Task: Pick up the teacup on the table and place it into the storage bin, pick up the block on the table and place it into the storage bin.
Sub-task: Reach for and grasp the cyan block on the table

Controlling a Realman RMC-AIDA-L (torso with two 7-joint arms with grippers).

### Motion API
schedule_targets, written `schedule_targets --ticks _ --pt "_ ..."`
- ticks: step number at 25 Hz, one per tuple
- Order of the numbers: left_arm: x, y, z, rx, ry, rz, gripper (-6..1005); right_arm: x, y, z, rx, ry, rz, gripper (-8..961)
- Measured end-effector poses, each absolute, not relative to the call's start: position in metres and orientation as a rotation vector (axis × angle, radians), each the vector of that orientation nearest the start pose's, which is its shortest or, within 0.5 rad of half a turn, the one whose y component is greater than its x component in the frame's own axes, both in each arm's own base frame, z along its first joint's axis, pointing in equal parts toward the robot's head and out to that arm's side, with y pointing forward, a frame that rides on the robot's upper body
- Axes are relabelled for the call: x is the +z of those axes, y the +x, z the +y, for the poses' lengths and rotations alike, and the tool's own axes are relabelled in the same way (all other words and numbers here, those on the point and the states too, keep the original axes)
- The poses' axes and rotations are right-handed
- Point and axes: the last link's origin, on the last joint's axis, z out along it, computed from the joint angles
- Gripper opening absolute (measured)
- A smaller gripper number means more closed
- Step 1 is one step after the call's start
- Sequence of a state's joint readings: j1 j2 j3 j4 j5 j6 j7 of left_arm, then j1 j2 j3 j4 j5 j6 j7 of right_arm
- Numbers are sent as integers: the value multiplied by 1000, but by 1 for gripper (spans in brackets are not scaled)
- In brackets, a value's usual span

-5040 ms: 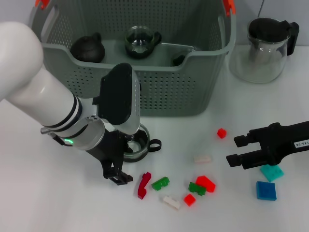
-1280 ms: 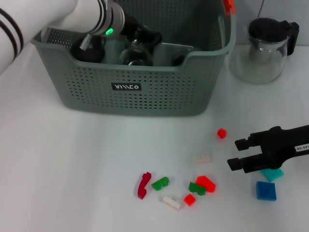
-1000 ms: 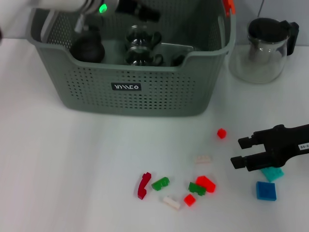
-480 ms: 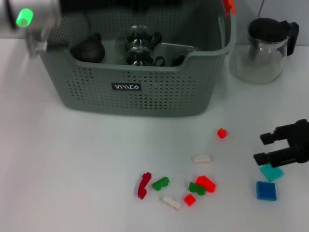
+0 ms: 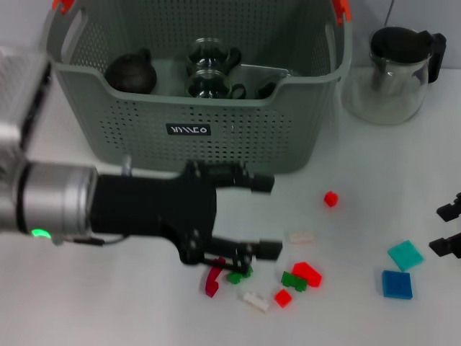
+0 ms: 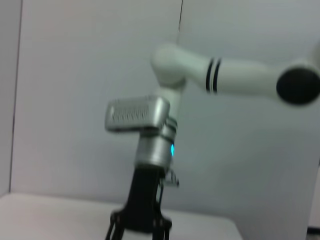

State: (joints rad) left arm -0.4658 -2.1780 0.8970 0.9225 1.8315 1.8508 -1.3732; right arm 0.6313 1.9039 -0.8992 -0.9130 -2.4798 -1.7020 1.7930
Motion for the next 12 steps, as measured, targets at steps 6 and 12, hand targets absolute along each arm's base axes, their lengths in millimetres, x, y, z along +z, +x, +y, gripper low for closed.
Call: schedule_targets --ticks 6,12 --pt "-35 -213 285 -927 -2957 -191 860 68 266 362 -510 -2904 612 786" --pt "-44 -224 286 -958 -2870 -254 863 48 244 371 -694 -2944 406 787"
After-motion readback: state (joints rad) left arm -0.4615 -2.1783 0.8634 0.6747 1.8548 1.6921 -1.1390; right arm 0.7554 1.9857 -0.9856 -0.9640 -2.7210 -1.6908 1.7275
